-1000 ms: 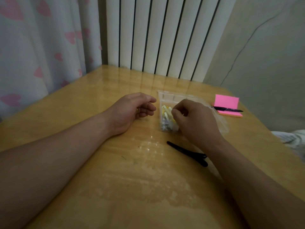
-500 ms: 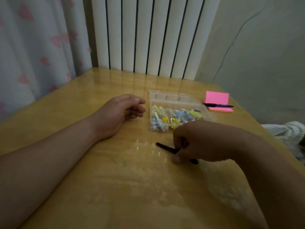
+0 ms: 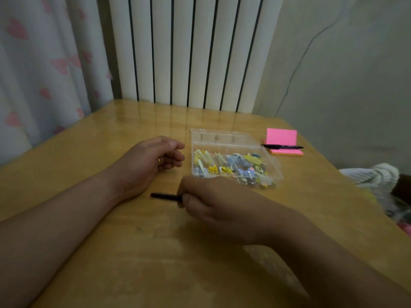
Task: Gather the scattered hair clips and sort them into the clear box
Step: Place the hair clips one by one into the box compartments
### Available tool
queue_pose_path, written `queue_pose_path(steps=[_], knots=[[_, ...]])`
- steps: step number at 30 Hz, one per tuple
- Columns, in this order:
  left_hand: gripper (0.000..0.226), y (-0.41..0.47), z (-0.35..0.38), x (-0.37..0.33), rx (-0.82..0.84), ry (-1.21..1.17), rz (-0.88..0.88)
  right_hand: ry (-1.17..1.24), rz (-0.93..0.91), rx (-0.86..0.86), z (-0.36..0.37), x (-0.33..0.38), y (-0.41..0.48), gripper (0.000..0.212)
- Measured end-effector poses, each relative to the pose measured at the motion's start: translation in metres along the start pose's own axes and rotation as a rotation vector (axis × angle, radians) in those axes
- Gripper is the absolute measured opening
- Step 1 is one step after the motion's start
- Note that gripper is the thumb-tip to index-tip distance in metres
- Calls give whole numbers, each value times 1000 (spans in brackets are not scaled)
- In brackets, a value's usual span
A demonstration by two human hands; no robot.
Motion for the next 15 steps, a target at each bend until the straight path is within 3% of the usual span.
queue_pose_path(steps=[3,7,11,15], knots=[[30,-1,0,0,3,-4,-8,108,132,-214,-33,-26,-13,13],[28,0,-1,0,-1,-3,-3,-46,269,-482,-77,-90,-47,8],[27,1,-1,1,2,9,4,-281,374,-495,-87,-131,-70,12],[27,3,0,1,3,4,4,-466,363,-431,-82,-136,-71,12]])
Point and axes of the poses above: each hand's wrist, its own y-axis towards the middle knuckle, its own z-axis out of the palm, x = y × z, the point moved 6 cm from there along y, towards the middle knuckle, and after that the axes turned 15 degrees about -z, right-handed, at the moved point
